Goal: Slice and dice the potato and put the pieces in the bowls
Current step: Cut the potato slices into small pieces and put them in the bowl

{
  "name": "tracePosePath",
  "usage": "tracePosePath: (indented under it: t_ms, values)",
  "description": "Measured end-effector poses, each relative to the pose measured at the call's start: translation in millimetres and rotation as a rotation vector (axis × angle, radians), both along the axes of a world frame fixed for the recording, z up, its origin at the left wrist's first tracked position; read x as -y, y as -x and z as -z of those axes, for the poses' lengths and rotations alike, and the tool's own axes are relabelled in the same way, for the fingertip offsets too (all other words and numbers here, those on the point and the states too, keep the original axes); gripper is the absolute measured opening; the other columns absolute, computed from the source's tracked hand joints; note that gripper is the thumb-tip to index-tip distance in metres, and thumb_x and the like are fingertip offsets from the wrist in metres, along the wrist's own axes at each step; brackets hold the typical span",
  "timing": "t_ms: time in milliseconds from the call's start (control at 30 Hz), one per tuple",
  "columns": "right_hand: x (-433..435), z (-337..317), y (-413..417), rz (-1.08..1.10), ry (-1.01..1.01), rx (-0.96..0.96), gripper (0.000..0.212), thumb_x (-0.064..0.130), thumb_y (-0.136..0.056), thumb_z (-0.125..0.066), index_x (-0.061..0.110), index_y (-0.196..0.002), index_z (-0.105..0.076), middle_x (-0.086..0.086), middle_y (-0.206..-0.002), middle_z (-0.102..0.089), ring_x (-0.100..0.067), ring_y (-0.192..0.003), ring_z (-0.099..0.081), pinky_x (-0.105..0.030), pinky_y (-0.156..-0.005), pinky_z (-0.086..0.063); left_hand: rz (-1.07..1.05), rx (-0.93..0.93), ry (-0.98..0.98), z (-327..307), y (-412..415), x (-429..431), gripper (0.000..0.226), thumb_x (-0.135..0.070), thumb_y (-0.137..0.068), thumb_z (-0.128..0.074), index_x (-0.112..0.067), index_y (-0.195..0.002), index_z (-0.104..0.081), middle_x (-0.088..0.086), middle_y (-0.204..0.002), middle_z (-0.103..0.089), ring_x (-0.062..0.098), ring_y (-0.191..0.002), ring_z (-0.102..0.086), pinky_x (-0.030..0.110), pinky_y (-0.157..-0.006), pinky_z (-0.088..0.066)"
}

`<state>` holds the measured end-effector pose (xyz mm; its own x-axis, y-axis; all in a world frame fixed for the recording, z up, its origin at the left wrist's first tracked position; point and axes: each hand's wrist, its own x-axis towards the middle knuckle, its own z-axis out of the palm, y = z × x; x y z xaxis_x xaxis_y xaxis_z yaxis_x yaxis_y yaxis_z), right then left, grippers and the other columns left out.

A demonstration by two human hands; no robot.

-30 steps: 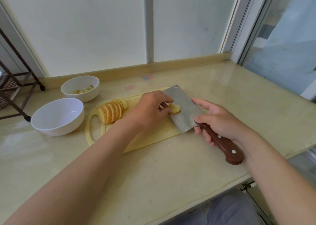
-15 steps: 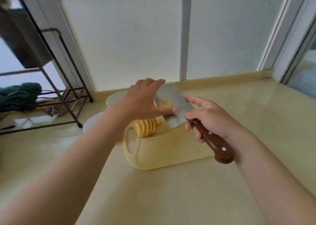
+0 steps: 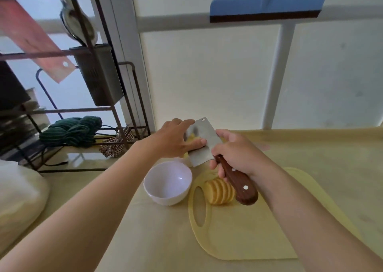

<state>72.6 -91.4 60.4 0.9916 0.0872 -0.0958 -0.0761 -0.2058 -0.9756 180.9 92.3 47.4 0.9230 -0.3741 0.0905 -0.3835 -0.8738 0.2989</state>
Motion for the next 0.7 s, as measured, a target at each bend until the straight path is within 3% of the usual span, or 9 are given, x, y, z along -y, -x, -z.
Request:
tracePosePath:
  t_ms: [100, 233, 333, 433, 500, 633, 700]
  values:
    - [2.2, 1.4, -8.7, -0.003, 0.014, -0.021, 0.042, 0.000, -0.097, -0.048, 0.042, -0.092, -0.051, -0.014, -0.070, -0.067, -0.019, -0.044, -0.055, -0.027, -0.043, -0.047, 0.010, -0.022, -0.006, 6.5, -10.8, 2.8, 0.103, -0.094, -0.063, -0.033, -0.038, -0.148, -0.023, 0.002, -0.138, -0.045, 0.026, -0.131, -0.038, 0.049, -0.107, -0.037]
    - [8.6, 4.1, -16.7, -0.010, 0.039, -0.060, 0.043, 0.000, -0.096, -0.049, 0.037, -0.119, -0.053, -0.011, -0.065, -0.069, -0.018, -0.042, -0.056, -0.026, -0.041, -0.047, -0.038, -0.044, -0.024, 12.7, -22.0, 5.5, 0.086, -0.082, -0.080, -0.032, -0.034, -0.151, -0.021, 0.009, -0.142, -0.044, 0.031, -0.130, -0.040, 0.046, -0.106, -0.036]
    - [14.8, 1.5, -17.3, -0.027, 0.052, -0.083, 0.043, 0.000, -0.097, -0.048, 0.033, -0.123, -0.055, -0.012, -0.063, -0.068, -0.017, -0.040, -0.054, -0.025, -0.040, -0.046, -0.132, -0.103, -0.059, 21.2, -28.7, -2.6, 0.083, -0.080, -0.081, -0.024, -0.038, -0.152, -0.012, 0.013, -0.146, -0.039, 0.037, -0.134, -0.038, 0.052, -0.108, -0.035]
    - [24.8, -5.0, -16.2, -0.009, 0.105, -0.067, 0.042, 0.001, -0.096, -0.050, 0.034, -0.122, -0.049, -0.012, -0.067, -0.071, -0.018, -0.043, -0.056, -0.026, -0.042, -0.047, -0.202, -0.134, -0.075, 26.2, -34.3, -9.9, 0.063, -0.051, -0.098, -0.036, -0.035, -0.153, -0.010, 0.013, -0.150, -0.033, 0.035, -0.130, -0.043, 0.044, -0.103, -0.041]
    - [32.2, -9.9, -14.4, 0.014, 0.141, -0.031, 0.047, 0.001, -0.096, -0.050, 0.038, -0.124, -0.042, -0.012, -0.069, -0.073, -0.018, -0.044, -0.058, -0.027, -0.043, -0.047, -0.212, -0.108, -0.070, 24.7, -35.0, -11.9, 0.059, -0.035, -0.101, -0.039, -0.028, -0.154, -0.014, 0.012, -0.152, -0.031, 0.032, -0.130, -0.043, 0.037, -0.098, -0.039]
    - [40.6, -18.0, -9.9, 0.039, 0.165, -0.001, 0.049, 0.001, -0.095, -0.049, 0.038, -0.126, -0.045, -0.014, -0.072, -0.075, -0.018, -0.046, -0.059, -0.029, -0.044, -0.049, -0.212, -0.068, -0.057, 16.8, -32.4, -12.6, 0.052, -0.025, -0.100, -0.042, -0.023, -0.150, -0.028, 0.009, -0.151, -0.035, 0.029, -0.132, -0.042, 0.033, -0.096, -0.039]
    - [42.9, -20.7, -8.3, 0.045, 0.180, 0.007, 0.055, 0.001, -0.095, -0.050, 0.036, -0.137, -0.046, -0.014, -0.073, -0.075, -0.017, -0.046, -0.060, -0.028, -0.044, -0.049, -0.211, -0.032, -0.048, 9.8, -25.7, -9.2, 0.048, -0.023, -0.099, -0.045, -0.022, -0.146, -0.036, 0.008, -0.147, -0.041, 0.027, -0.129, -0.044, 0.033, -0.096, -0.039]
